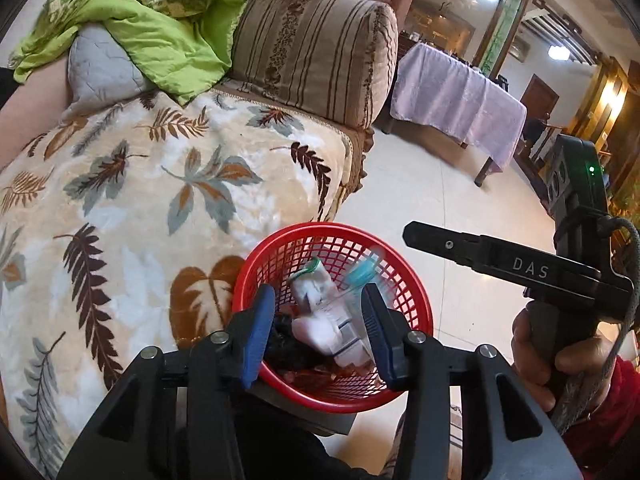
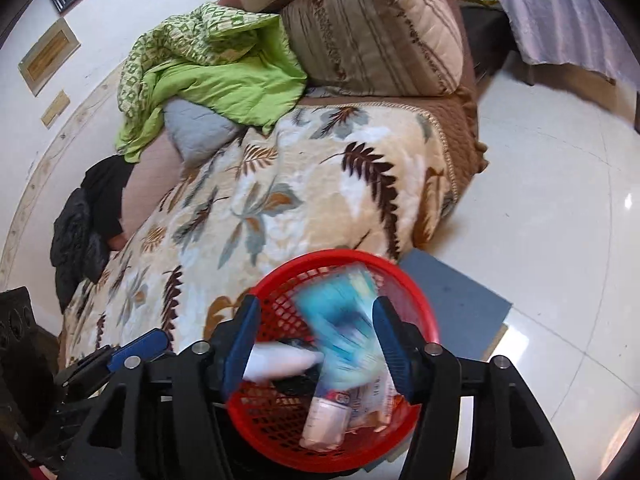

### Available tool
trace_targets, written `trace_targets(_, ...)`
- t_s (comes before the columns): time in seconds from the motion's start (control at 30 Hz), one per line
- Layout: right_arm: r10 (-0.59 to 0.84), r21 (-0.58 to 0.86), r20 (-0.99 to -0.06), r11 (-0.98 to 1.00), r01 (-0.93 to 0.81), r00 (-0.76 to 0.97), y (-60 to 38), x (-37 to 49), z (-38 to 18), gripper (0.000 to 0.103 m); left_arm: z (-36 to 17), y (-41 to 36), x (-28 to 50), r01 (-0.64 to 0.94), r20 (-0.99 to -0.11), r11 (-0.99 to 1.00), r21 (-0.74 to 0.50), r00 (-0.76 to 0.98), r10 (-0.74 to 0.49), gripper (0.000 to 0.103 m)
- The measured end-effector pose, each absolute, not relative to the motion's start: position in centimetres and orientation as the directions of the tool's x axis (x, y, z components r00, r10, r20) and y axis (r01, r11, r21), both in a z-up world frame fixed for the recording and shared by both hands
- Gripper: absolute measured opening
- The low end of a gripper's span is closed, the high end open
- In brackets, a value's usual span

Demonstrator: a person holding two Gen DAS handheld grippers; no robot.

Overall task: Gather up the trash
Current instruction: 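Carry both items over the red basket and open both tools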

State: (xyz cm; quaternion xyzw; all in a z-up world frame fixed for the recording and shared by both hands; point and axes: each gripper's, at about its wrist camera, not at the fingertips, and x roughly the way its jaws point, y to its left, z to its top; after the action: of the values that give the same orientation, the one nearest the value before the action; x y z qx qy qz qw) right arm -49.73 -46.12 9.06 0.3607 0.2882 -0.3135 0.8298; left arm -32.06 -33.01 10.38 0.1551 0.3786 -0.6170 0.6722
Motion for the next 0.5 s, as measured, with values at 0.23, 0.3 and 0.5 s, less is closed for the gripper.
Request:
trace_targets(0.23, -0.474, 0.217, -0.71, 0.557, 0.802, 0.521, -41.3, -47.7, 11.9, 0.09, 13.1, -28.3, -31.6, 0.953, -0.627, 0.264, -0.151, 0.115, -0.771, 0.074)
trace_targets(0.3, -0.496, 0.18, -0.709, 0.561, 0.808, 0.502, -39.4, -46.7, 12.2, 0.092, 13.8, -25.8, -31.3, 0.946, -0.6, 0.304, -0.11, 0.181, -0.779, 0.081)
trace_targets(0.5, -0.605, 0.115, -0.687, 0.456, 0.883, 0.402, -34.7, -45.7, 13.0, 0.103, 14.5, -20.0, -30.4, 0.894, -0.564, 0.449, 0.002, 0.372, -0.737, 0.098)
